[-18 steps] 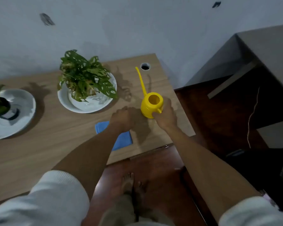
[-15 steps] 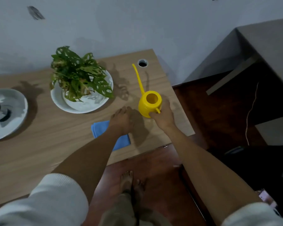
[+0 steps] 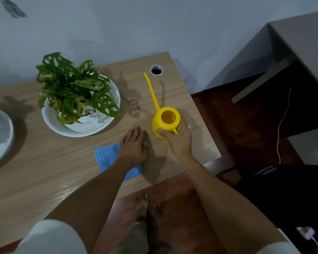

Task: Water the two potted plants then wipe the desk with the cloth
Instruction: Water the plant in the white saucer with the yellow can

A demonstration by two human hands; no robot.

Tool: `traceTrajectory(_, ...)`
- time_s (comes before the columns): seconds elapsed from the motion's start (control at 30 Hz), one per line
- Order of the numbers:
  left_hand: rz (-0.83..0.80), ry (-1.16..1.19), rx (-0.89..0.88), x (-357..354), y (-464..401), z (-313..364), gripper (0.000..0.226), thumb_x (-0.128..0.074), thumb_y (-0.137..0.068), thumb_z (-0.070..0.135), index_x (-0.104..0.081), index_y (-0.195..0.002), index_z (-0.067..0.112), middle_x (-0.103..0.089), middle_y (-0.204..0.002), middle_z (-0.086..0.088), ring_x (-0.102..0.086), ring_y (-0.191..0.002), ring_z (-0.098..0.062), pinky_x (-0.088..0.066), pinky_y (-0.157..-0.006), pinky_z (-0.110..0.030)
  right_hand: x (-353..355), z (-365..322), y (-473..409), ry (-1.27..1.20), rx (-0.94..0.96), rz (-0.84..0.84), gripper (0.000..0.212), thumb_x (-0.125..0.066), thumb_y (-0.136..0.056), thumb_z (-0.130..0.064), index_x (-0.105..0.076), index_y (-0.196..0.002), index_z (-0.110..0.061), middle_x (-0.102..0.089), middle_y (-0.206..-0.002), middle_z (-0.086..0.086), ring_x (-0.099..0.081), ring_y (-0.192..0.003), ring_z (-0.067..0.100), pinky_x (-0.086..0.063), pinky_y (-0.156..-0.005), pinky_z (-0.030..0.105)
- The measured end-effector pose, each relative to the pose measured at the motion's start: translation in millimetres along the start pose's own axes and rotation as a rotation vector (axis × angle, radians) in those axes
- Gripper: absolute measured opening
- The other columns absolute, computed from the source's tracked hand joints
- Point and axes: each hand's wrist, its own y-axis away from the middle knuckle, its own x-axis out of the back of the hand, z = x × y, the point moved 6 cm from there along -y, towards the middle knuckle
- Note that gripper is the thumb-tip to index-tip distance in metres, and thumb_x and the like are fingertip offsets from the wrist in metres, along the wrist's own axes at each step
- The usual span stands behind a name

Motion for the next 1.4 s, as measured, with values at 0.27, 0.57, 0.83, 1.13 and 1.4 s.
traceTrajectory(0.27,-0.055,0.031,-0.045,9.1,-3.3,-8.0,0.077,-0.054,-0.097,0.034,-0.019,-0.164,0.019,-0.006,-0.175,-0.001,-0.003,-0.162,-0.024,-0.016,-0.127,-0.050,0.0,-15.7,11.0,0.007,0.025,0.022,0.069,-0.094,-0.074,-0.022,-0.061,-0.134,-0.019,-0.075,-0.109,-0.009,-0.070,-0.100,0.007,-0.058,-0.095,0.037)
traceTrajectory(0.57,0.018,0.081,0.051,31.6,25.9,-39.6,0.081,-0.058,-0.099,0.039,-0.015,-0.165,0.016,-0.013,-0.173,-0.011,-0.009,-0.161,-0.034,-0.021,-0.128,-0.049,2.5,-67.3,44.2,-0.004,0.151,0.018,0.067,-0.093,-0.076,-0.027,-0.060,-0.133,-0.017,-0.075,-0.110,-0.005,-0.070,-0.103,0.014,-0.058,-0.094,0.041)
traceTrajectory(0.83,0.096,0.082,0.055,54.4,70.1,-88.5,0.077,-0.065,-0.095,0.040,-0.033,-0.160,0.014,-0.024,-0.169,-0.019,-0.021,-0.157,-0.039,-0.031,-0.124,-0.050,-18.3,-110.5,91.9,-0.053,0.195,0.028,0.064,-0.092,-0.077,-0.027,-0.061,-0.132,-0.013,-0.075,-0.115,-0.002,-0.071,-0.106,0.013,-0.058,-0.096,0.043)
traceTrajectory(1.13,0.023,0.036,0.037,68.6,104.3,-163.8,0.082,-0.057,-0.097,0.043,-0.020,-0.163,0.012,-0.023,-0.169,-0.018,-0.014,-0.160,-0.035,-0.022,-0.128,-0.047,-81.7,-134.6,166.2,-0.077,0.183,0.116,0.058,-0.092,-0.078,-0.024,-0.064,-0.127,-0.012,-0.076,-0.113,-0.002,-0.071,-0.103,0.011,-0.058,-0.095,0.037)
traceTrajectory(1.4,-0.022,0.000,0.032,66.7,116.2,-227.1,0.085,-0.052,-0.097,0.048,-0.013,-0.164,0.011,-0.014,-0.172,-0.016,-0.009,-0.161,-0.033,-0.015,-0.130,-0.044,-128.2,-152.4,214.4,-0.050,0.189,0.145,0.060,-0.092,-0.078,-0.024,-0.065,-0.131,-0.013,-0.076,-0.117,-0.001,-0.072,-0.106,0.012,-0.058,-0.097,0.035)
